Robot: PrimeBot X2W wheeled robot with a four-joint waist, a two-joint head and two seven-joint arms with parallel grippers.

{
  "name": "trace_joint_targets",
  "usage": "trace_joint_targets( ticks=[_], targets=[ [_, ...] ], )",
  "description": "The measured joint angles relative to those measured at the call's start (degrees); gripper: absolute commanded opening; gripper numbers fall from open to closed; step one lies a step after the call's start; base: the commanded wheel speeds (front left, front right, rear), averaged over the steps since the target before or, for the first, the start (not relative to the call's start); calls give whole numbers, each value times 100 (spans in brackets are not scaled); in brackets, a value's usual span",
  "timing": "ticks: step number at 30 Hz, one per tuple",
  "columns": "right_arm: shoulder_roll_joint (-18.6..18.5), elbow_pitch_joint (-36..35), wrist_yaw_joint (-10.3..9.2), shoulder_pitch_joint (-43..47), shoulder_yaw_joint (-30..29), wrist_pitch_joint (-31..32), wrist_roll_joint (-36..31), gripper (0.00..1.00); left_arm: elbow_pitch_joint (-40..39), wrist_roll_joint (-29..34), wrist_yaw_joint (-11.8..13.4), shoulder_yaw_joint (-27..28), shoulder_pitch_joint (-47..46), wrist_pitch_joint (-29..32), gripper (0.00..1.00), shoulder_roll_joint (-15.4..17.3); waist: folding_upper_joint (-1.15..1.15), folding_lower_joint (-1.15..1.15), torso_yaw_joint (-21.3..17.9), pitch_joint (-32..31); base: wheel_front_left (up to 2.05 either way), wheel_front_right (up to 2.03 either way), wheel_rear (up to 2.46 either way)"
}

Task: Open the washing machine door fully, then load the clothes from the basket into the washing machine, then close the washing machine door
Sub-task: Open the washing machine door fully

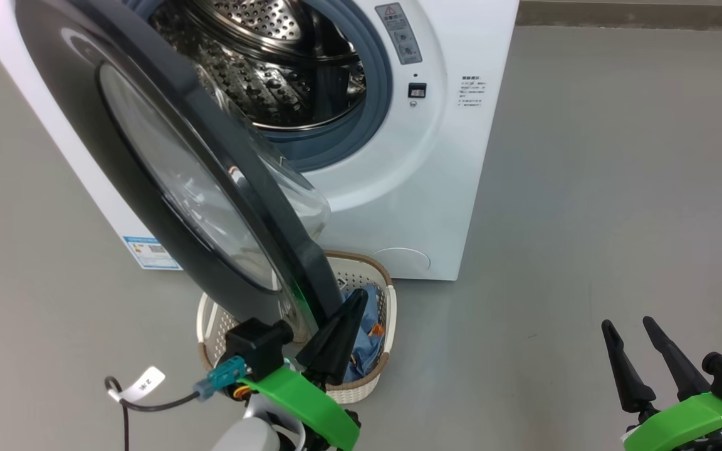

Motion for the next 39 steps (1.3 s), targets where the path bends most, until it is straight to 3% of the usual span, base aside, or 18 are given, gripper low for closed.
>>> trace_joint_targets(
  ticks=[29, 39],
  targets=[
    [3, -33, 0, 14, -31, 0, 0, 100, -318, 159, 0, 408, 587, 2, 0, -110, 0, 0, 264, -56, 0, 0, 0],
    [5, -32, 0, 20, -4, 0, 0, 100, -828, 254, 174, 520, 1039, 13, 0, 123, 0, 0, 386, -123, 0, 0, 0]
  ],
)
